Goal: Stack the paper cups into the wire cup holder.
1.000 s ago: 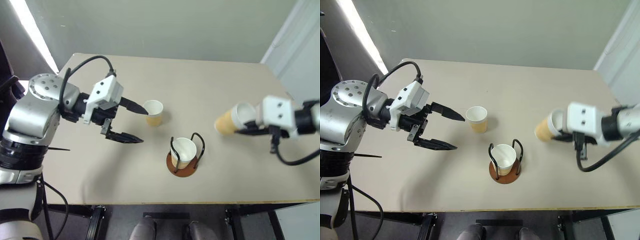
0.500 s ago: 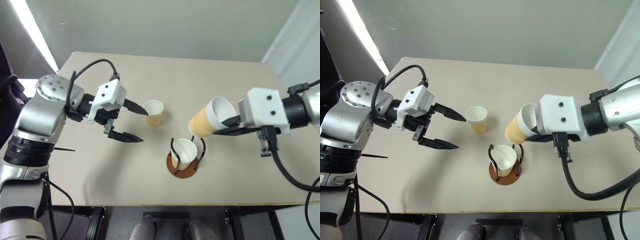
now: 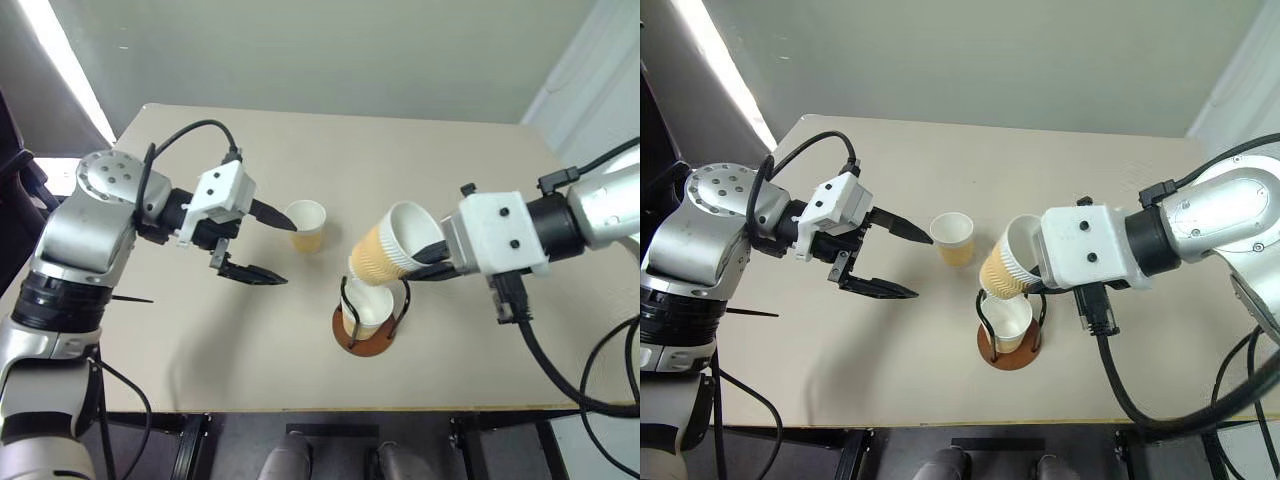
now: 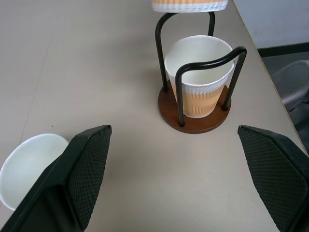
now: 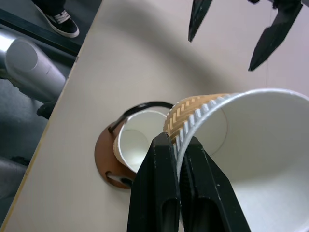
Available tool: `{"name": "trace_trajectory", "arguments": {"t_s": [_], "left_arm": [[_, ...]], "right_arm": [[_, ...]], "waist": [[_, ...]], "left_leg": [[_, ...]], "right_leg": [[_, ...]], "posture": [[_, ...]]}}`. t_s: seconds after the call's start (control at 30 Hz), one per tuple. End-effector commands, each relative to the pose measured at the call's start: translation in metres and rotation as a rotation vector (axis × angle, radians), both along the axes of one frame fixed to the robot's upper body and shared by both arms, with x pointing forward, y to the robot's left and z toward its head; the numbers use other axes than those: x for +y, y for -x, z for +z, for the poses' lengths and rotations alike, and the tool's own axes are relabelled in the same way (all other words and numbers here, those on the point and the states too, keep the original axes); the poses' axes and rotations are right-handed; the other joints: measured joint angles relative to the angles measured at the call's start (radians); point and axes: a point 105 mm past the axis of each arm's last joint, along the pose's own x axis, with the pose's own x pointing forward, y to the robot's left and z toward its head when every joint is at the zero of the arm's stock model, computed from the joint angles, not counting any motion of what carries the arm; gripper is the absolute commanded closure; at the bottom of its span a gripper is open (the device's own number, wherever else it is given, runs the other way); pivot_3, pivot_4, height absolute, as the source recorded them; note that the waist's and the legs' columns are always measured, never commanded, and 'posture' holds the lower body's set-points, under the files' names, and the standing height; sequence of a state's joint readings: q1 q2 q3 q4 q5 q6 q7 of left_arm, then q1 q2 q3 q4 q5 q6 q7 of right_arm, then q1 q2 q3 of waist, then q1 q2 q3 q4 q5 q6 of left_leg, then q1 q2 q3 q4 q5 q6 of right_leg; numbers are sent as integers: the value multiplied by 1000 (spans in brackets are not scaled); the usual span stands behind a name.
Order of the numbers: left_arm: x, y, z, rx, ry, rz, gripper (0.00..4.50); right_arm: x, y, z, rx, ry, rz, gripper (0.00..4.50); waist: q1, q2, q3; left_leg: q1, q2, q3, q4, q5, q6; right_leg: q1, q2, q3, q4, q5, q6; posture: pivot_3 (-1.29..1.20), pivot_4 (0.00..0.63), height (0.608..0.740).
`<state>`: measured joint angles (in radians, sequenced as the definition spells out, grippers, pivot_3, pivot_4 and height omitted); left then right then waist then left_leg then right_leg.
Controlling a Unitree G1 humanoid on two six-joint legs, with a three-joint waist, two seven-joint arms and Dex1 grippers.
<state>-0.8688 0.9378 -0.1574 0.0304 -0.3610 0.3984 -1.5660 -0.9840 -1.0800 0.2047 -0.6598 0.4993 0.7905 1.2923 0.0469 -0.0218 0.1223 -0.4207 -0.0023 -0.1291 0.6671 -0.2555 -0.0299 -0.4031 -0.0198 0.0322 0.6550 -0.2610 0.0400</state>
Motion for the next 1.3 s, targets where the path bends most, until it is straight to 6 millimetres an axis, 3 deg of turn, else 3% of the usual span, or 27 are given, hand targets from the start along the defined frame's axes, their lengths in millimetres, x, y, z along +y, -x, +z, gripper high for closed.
{"name": "trace_trajectory", "arguments": {"t_s": [0.03,0.3,1.0,1.3], "left_arm": [[-3,3,9,-39,-8,-34,0],[-3,3,8,-42,-9,-35,0],[-2,2,8,-43,-7,-29,0],[0,3,7,-42,-9,-22,0]], "right_arm": [[1,2,-1,-19,11,9,4431],[-3,-3,-19,-15,70,8,4431],[3,2,-39,9,106,57,4431],[7,-4,-38,-5,81,48,1434]], "waist": [[0,0,0],[-1,0,0],[-1,0,0],[-1,0,0]], "left_leg": [[0,0,0,0,0,0],[0,0,0,0,0,0],[0,0,0,0,0,0],[0,0,0,0,0,0]], "right_leg": [[0,0,0,0,0,0],[0,0,0,1,0,0],[0,0,0,1,0,0],[0,0,0,1,0,0]], "posture": [[0,150,740],[0,150,740],[0,150,740],[0,150,740]]}}
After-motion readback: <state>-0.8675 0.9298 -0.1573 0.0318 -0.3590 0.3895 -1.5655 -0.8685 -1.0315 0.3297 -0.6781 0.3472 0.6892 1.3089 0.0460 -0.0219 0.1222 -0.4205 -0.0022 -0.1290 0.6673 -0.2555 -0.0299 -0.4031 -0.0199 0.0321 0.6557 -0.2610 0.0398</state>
